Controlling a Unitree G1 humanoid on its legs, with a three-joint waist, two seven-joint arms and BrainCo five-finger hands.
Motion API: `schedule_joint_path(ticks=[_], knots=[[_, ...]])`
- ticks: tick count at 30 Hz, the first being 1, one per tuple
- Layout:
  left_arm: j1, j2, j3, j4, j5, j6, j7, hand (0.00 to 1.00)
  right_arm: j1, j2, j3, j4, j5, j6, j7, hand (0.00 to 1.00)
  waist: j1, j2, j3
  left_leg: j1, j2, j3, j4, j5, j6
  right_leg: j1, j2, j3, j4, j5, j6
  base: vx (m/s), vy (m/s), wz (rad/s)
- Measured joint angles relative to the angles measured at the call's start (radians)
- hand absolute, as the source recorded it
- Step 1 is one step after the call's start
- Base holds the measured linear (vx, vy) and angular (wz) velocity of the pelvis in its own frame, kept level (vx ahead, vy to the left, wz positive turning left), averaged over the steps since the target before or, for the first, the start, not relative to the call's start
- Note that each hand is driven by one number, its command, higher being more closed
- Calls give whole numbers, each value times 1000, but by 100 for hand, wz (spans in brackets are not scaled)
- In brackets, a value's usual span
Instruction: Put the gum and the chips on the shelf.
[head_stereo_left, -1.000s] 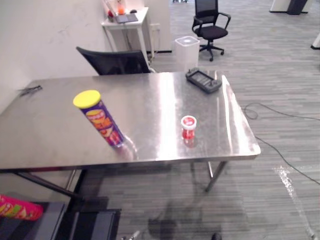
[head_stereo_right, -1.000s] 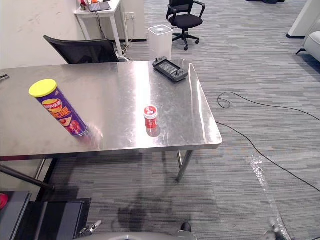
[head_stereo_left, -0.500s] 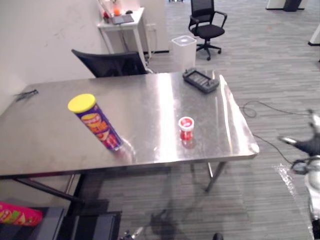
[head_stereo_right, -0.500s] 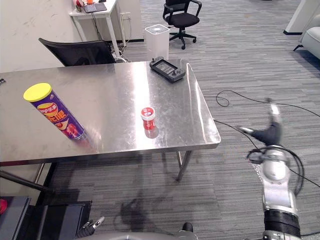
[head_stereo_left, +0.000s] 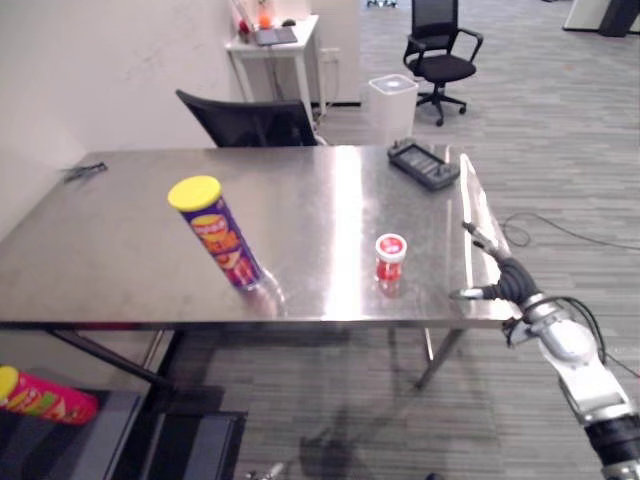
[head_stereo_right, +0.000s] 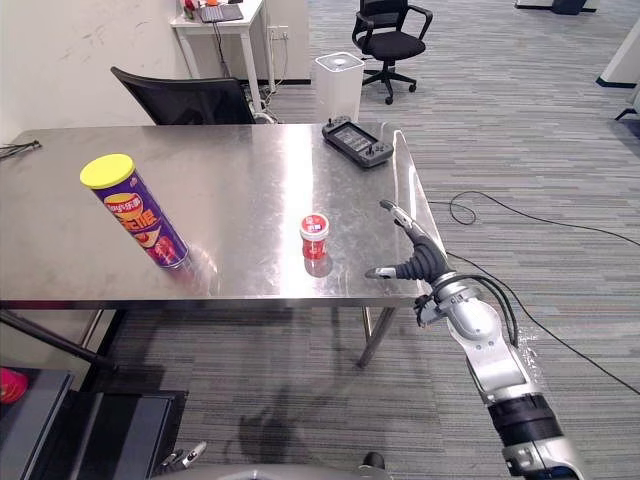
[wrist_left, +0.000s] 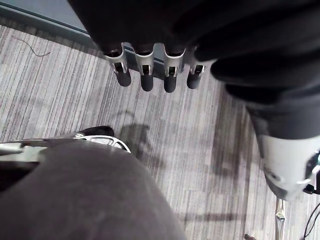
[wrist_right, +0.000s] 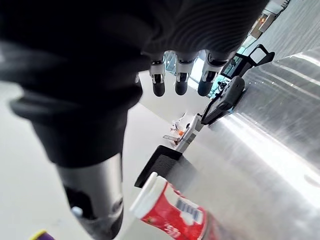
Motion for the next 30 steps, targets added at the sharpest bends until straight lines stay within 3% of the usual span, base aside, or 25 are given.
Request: schedule_joint_path(ticks=[9, 30], knots=[[1, 2, 10, -1, 23, 8, 8, 0, -85, 136, 18, 123, 143, 32, -20, 0, 8, -5, -3, 0, -2, -6, -13, 10, 7, 4, 2, -9, -7, 2, 2, -3, -5, 1], [-3, 0, 52, -5, 28, 31, 31, 0, -238, 292, 139, 345, 219, 100, -36, 0, 52, -28, 12, 0, -13, -35, -52, 39, 8, 15, 0, -38, -19, 6, 7, -6, -8, 4]])
